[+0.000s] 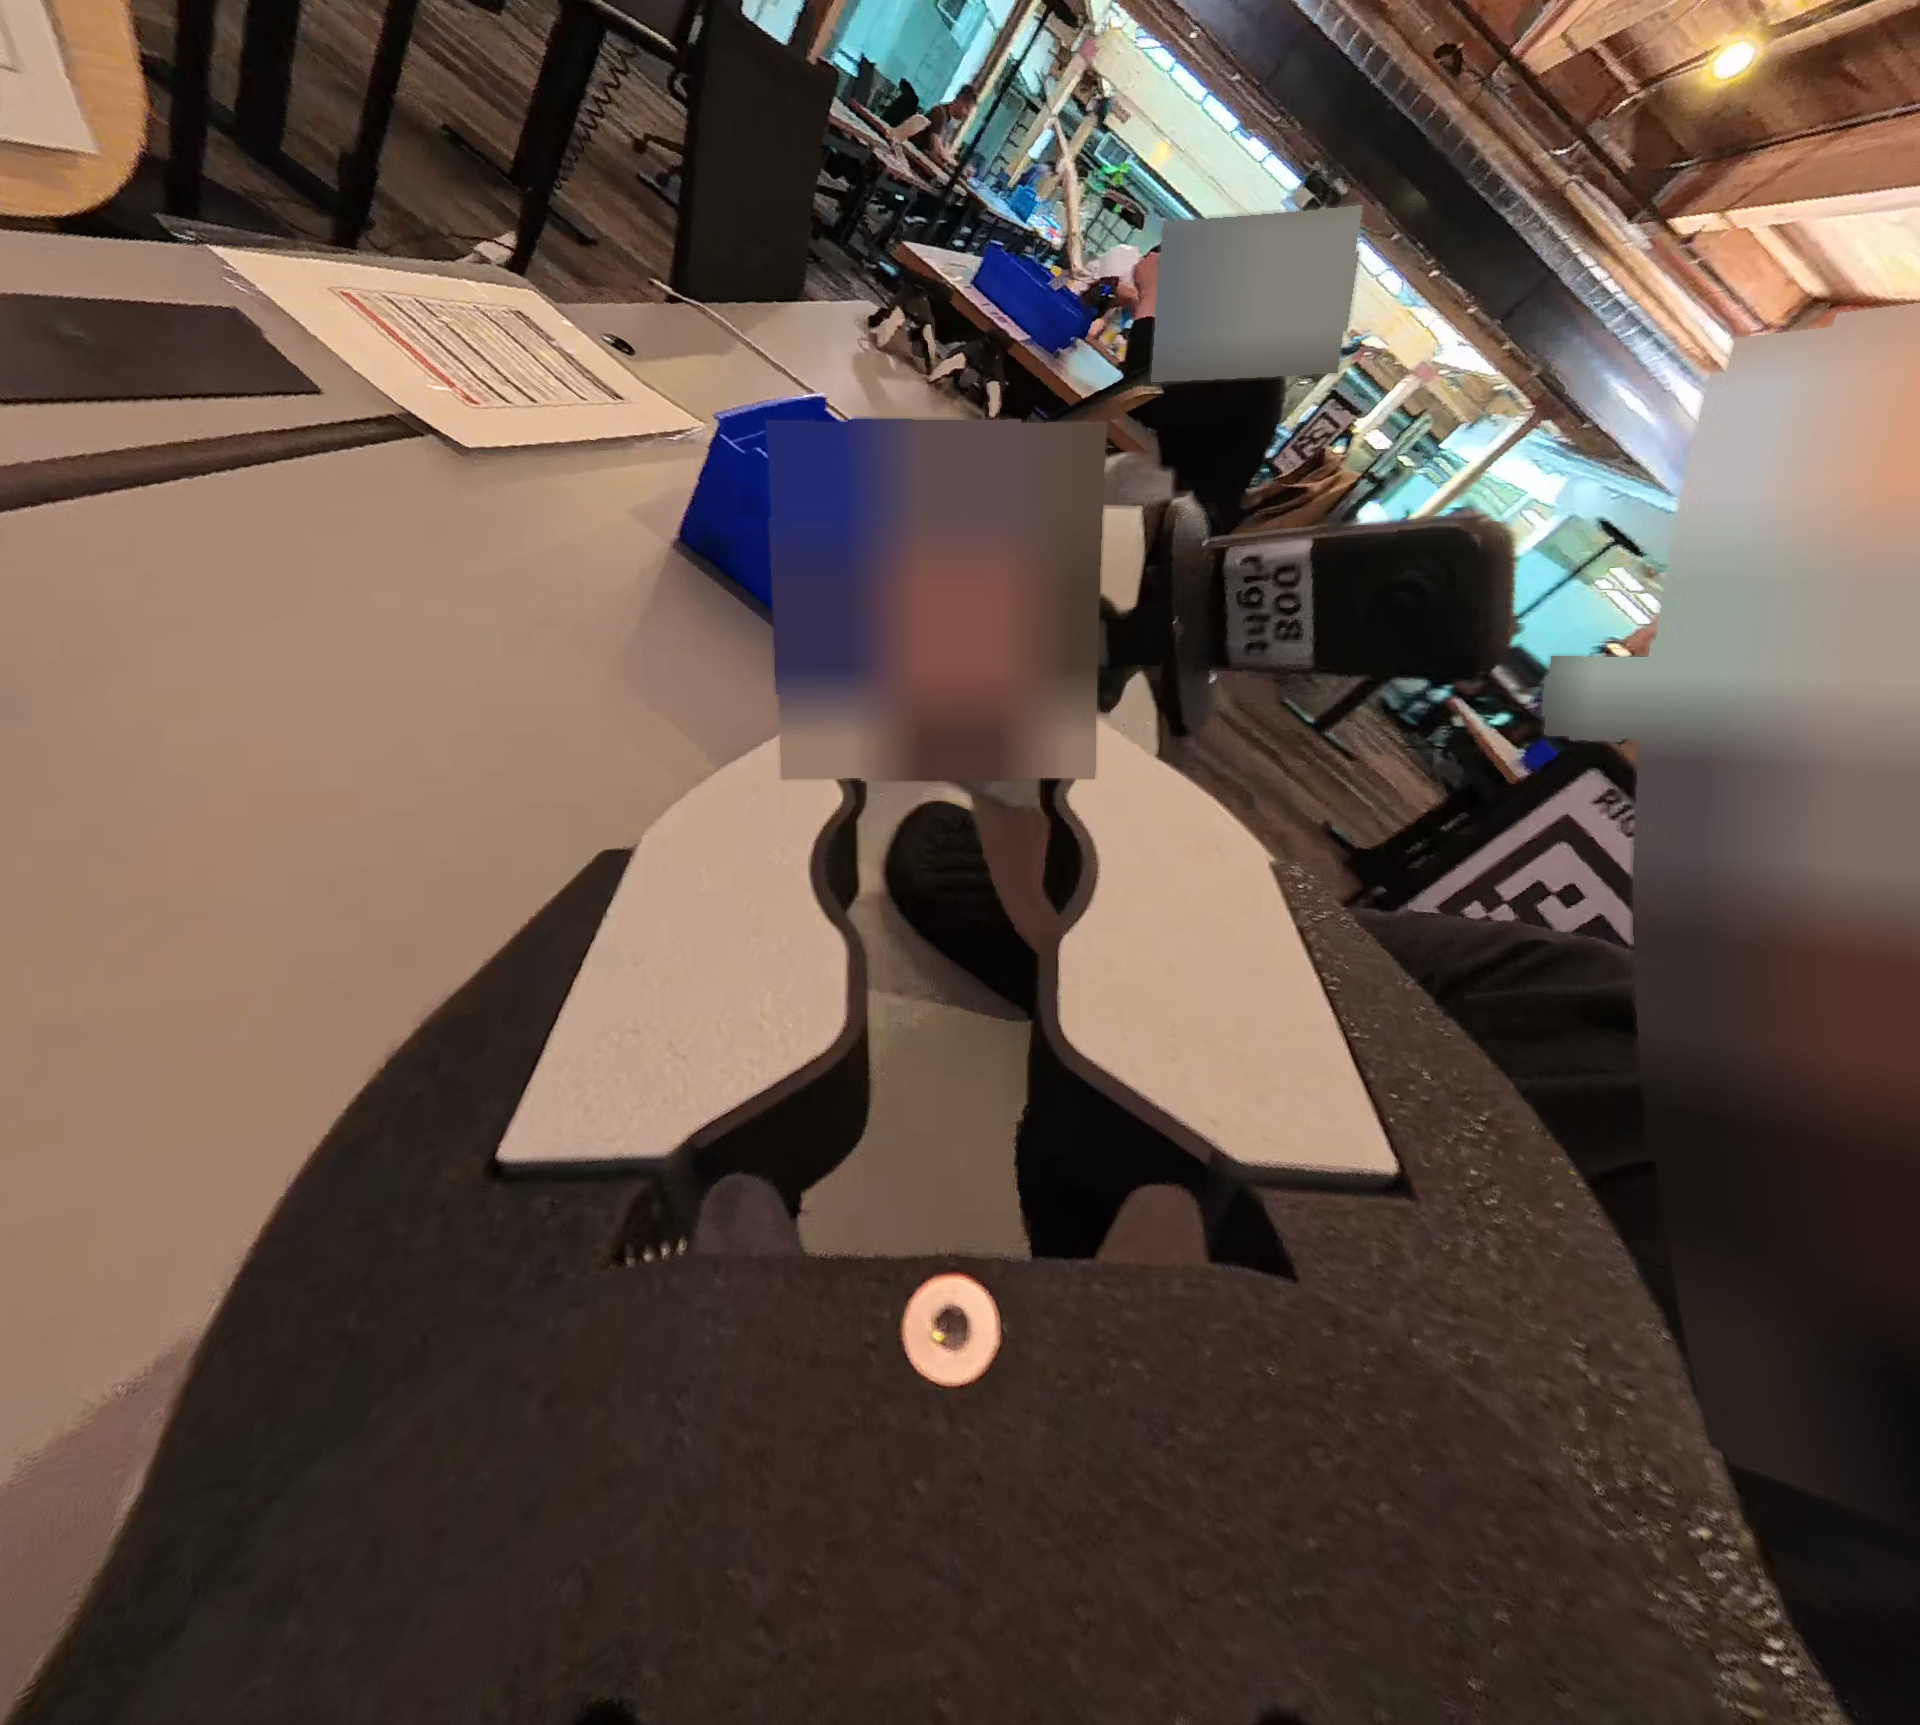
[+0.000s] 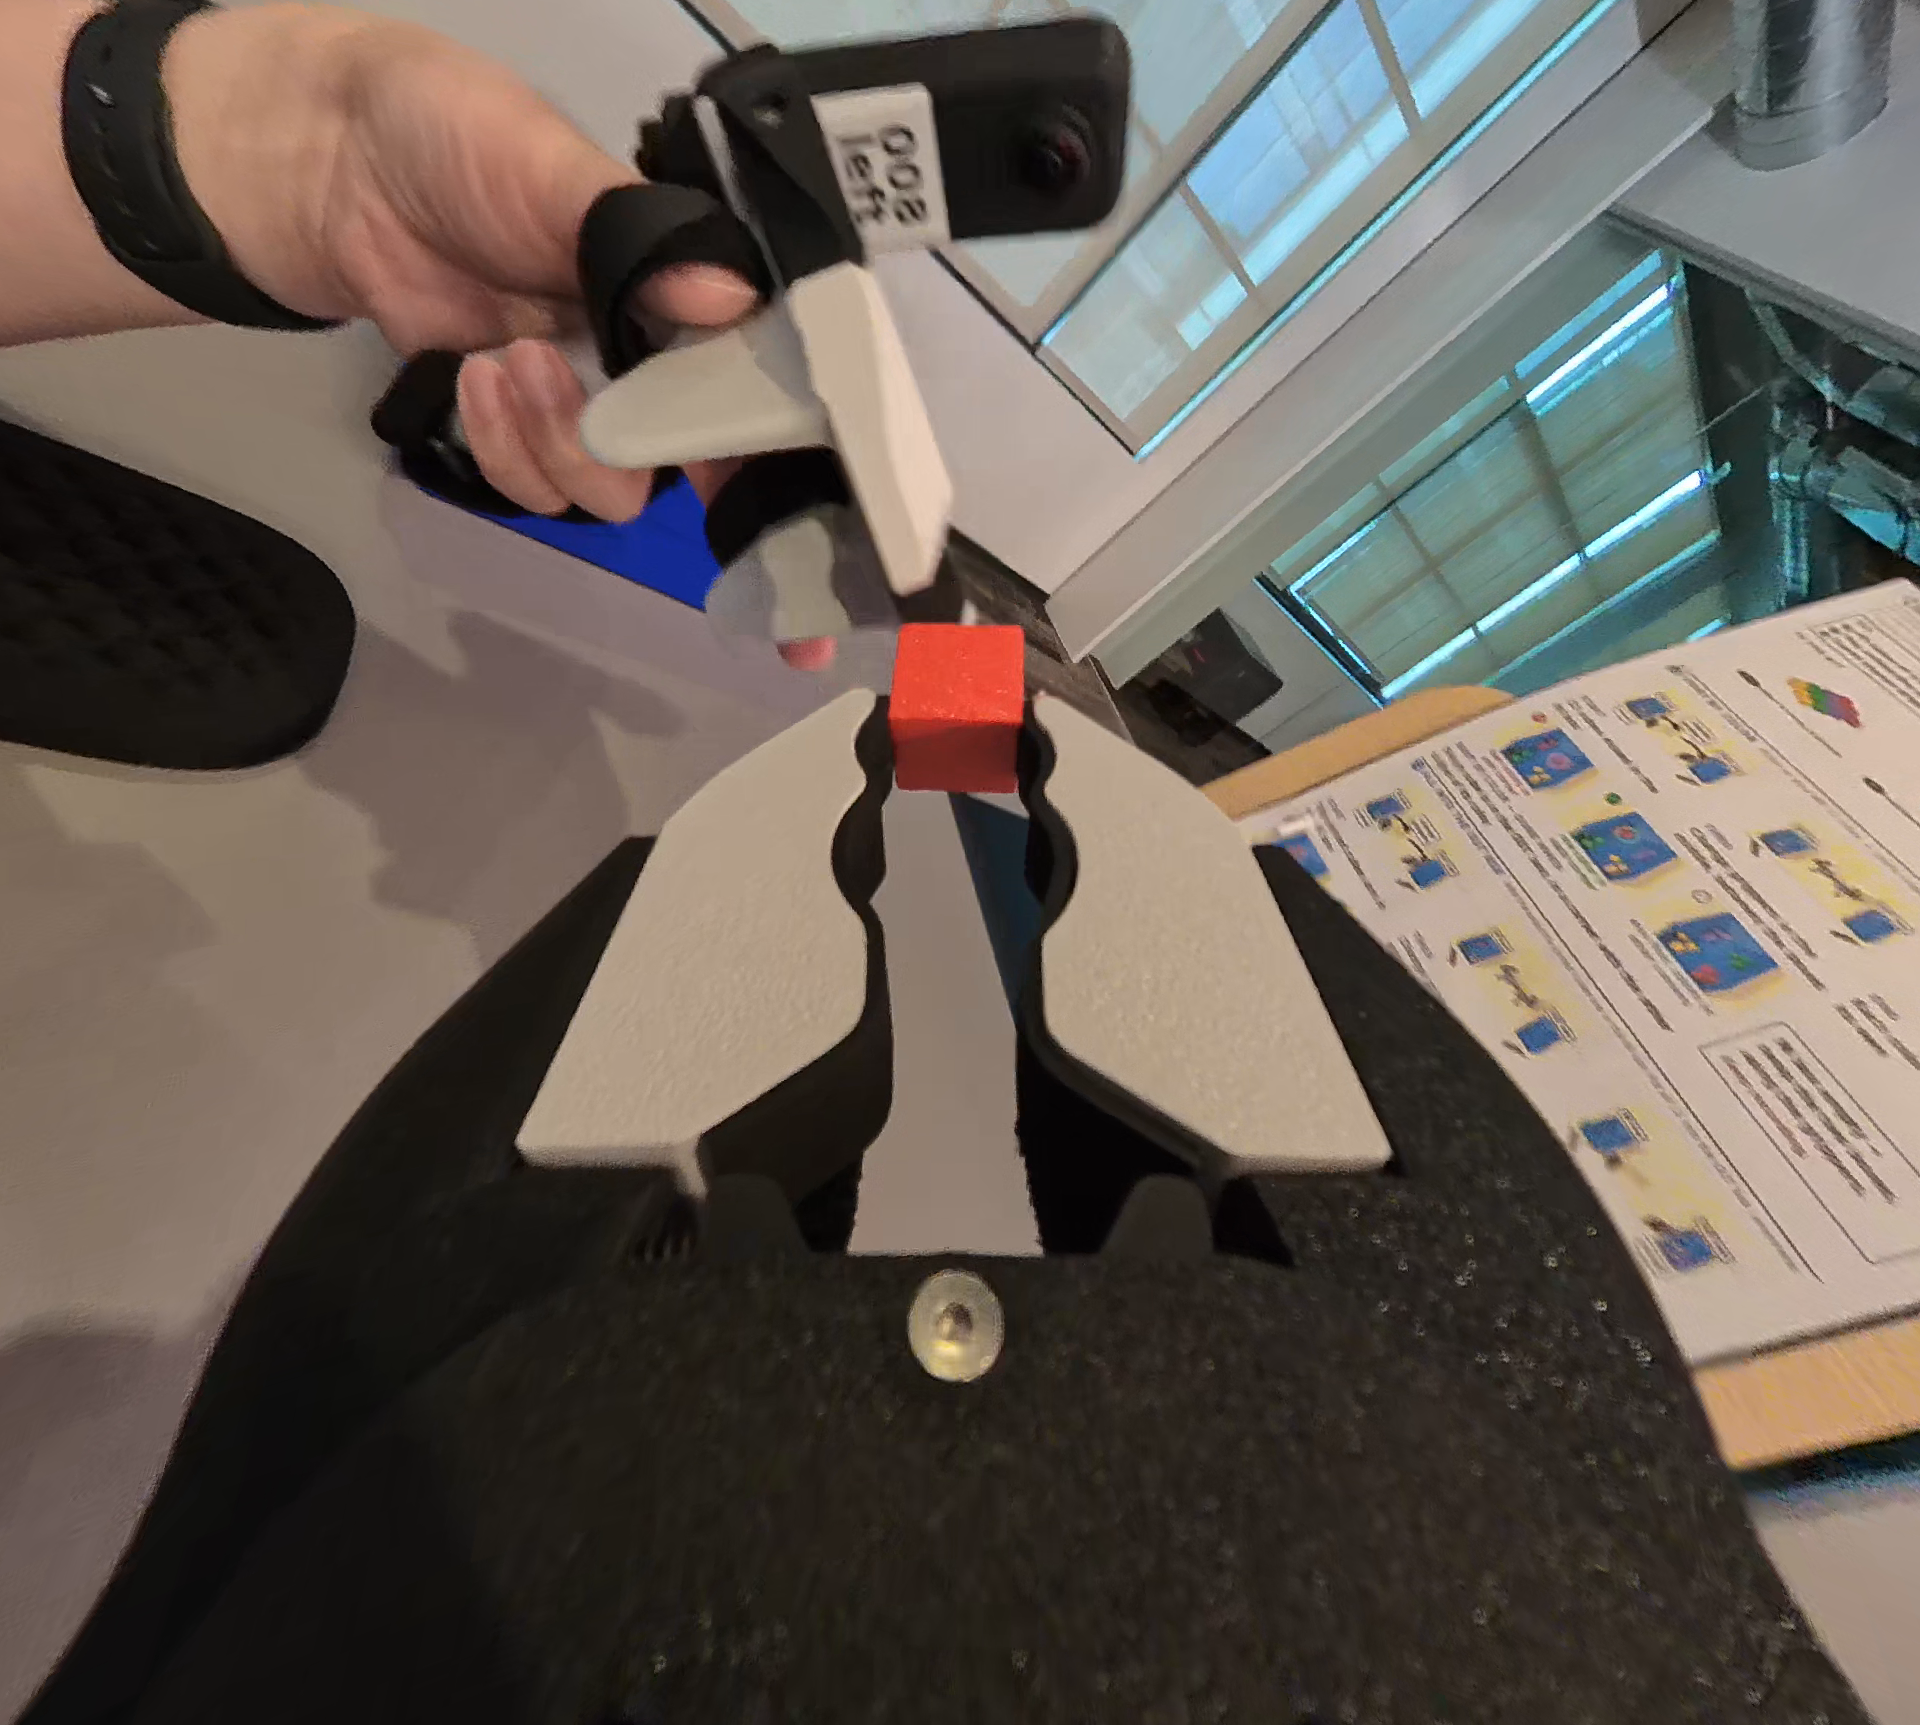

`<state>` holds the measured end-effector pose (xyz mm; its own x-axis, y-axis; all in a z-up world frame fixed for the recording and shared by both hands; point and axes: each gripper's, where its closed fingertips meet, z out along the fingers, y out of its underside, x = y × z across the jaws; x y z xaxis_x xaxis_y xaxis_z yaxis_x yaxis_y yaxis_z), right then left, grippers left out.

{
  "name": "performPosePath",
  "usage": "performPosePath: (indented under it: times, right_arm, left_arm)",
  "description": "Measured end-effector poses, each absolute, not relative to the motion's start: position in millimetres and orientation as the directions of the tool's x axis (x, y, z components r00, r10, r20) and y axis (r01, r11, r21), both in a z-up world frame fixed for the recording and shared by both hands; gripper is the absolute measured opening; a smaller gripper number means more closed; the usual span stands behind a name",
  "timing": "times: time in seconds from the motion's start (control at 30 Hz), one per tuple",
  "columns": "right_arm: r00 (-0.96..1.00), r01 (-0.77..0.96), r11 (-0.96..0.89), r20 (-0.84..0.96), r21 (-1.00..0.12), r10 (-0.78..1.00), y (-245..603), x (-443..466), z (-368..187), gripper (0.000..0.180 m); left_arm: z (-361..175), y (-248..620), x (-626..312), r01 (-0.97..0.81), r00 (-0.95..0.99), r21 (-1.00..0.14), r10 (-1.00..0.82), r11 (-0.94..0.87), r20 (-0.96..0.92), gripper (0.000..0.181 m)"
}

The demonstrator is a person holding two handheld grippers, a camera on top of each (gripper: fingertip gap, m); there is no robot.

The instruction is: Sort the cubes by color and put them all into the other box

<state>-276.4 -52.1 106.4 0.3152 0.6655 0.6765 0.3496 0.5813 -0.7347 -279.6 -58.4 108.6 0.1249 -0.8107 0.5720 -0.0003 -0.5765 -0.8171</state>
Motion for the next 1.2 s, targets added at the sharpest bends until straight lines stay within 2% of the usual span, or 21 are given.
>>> performPosePath:
  times: [0.1, 0.2, 0.27, 0.37, 0.47, 0.57, 0.67, 0.83, 1.0, 1.2]
  right_arm:
    - [0.350, 0.436, 0.516, 0.667, -0.738, 0.658, -42, -245, 120, 0.022]
    - [0.465, 0.525, 0.334, 0.593, -0.783, 0.658, -30, -177, 141, 0.022]
    - [0.565, 0.557, 0.150, 0.505, -0.817, 0.653, -24, -110, 145, 0.022]
    - [0.763, 0.532, -0.267, 0.319, -0.804, 0.562, -11, 21, 116, 0.022]
    - [0.950, 0.302, -0.702, 0.138, -0.645, 0.281, 2, 164, 50, 0.022]
    - [0.997, 0.072, -0.902, 0.007, -0.427, 0.076, 2, 243, -26, 0.023]
    - [0.999, 0.012, -0.973, 0.045, -0.229, 0.002, -1, 282, -80, 0.022]
    - [0.994, -0.079, -0.993, 0.066, -0.083, -0.085, 13, 311, -124, 0.022]
    - [0.991, -0.085, -0.995, 0.102, -0.049, -0.089, 27, 323, -136, 0.022]
    - [0.990, -0.093, -0.994, 0.103, -0.058, -0.098, 35, 326, -145, 0.022]
  left_arm:
    - [97, -53, -293, -0.008, 0.232, -0.854, -0.831, -0.521, 0.505, 0.038]
    - [77, -47, -311, -0.046, 0.370, -0.882, -0.829, -0.468, 0.420, 0.038]
    - [60, -44, -324, -0.096, 0.459, -0.888, -0.812, -0.449, 0.361, 0.037]
    - [38, -45, -340, -0.175, 0.556, -0.886, -0.785, -0.430, 0.272, 0.036]
    - [30, -53, -341, -0.188, 0.567, -0.882, -0.781, -0.432, 0.262, 0.035]
    - [30, -60, -335, -0.205, 0.561, -0.879, -0.788, -0.431, 0.256, 0.033]
    - [32, -63, -328, -0.242, 0.580, -0.883, -0.790, -0.402, 0.201, 0.033]
    - [39, -74, -316, -0.284, 0.587, -0.884, -0.797, -0.372, 0.147, 0.033]
    - [50, -79, -318, -0.279, 0.616, -0.897, -0.781, -0.343, 0.107, 0.033]
    - [56, -80, -315, -0.214, 0.603, -0.901, -0.777, -0.376, 0.181, 0.031]
